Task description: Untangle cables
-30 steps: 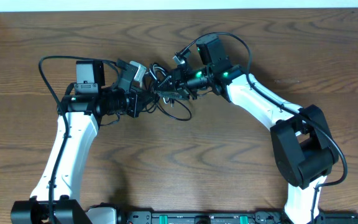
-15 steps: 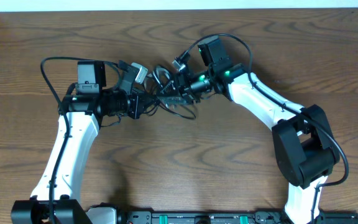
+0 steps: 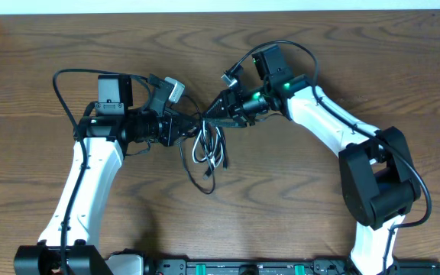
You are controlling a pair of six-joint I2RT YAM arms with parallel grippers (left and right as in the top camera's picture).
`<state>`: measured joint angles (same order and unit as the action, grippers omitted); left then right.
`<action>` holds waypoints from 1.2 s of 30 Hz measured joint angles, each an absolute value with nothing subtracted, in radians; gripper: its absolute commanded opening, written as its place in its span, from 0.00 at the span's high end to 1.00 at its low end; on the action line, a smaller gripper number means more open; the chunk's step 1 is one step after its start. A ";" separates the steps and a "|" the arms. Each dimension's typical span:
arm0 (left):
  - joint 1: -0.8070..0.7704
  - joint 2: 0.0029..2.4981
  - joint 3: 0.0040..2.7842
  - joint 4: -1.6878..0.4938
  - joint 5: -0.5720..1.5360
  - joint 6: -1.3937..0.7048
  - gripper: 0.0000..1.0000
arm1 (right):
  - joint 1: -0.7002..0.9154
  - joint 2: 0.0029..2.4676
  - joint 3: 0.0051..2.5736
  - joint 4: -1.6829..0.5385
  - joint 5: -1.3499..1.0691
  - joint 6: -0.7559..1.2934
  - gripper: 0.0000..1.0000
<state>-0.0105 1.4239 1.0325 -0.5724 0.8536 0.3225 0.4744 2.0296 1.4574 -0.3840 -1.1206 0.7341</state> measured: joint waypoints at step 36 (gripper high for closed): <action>-0.010 1.425 1.032 -0.576 0.863 0.323 0.93 | 0.627 2.028 1.461 -0.342 -0.762 1.043 0.99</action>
